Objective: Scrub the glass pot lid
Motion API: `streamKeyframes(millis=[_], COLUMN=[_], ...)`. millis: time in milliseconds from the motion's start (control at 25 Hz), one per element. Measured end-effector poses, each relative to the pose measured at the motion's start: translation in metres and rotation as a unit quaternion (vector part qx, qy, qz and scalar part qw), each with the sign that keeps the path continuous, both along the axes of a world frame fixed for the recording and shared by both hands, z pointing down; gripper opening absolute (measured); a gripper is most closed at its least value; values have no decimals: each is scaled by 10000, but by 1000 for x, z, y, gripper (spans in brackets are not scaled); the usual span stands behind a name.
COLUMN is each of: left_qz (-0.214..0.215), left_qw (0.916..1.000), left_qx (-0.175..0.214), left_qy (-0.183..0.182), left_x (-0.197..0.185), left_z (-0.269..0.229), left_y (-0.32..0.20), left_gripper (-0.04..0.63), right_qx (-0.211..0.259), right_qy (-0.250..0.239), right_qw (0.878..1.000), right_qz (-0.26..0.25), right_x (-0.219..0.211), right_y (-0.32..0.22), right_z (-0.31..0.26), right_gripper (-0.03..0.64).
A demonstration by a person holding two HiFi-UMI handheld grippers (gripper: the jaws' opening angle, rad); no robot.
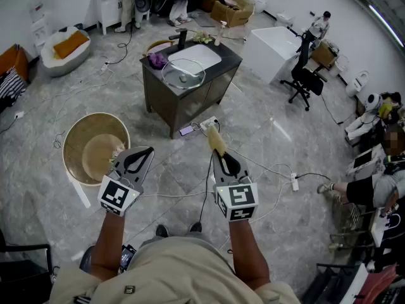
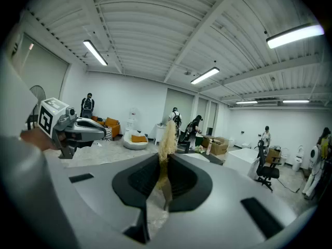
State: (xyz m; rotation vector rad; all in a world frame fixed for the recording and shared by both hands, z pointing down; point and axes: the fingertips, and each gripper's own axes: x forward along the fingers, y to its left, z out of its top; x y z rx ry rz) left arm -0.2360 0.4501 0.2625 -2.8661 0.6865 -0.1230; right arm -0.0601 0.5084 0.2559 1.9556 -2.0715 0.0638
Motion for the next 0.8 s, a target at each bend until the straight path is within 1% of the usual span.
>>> streamKeyframes(millis=[200, 400, 560, 680, 800], left_qz=[-27, 24, 40, 54, 95], left_qw=[9995, 10000, 9999, 9997, 9998], left_qx=[-316, -59, -102, -236, -166], left_qy=[-13, -1, 12, 37, 76], left_x=[-2, -6, -9, -11, -14], left_z=[2, 7, 7, 8, 10], left_y=[-4, -16, -21, -24, -28], left_gripper=[14, 14, 14, 14, 14], right_qx=[-7, -32, -38, -19, -33], right_qy=[16, 8, 43, 72, 34], right_qw=[10000, 10000, 10000, 9999, 9999], right_qz=[16, 51, 77, 118, 149], right_x=[-2, -4, -7, -9, -12], right_y=[-8, -17, -22, -25, -28], right_z=[1, 4, 2, 2, 3], right_gripper=[46, 46, 46, 48, 48])
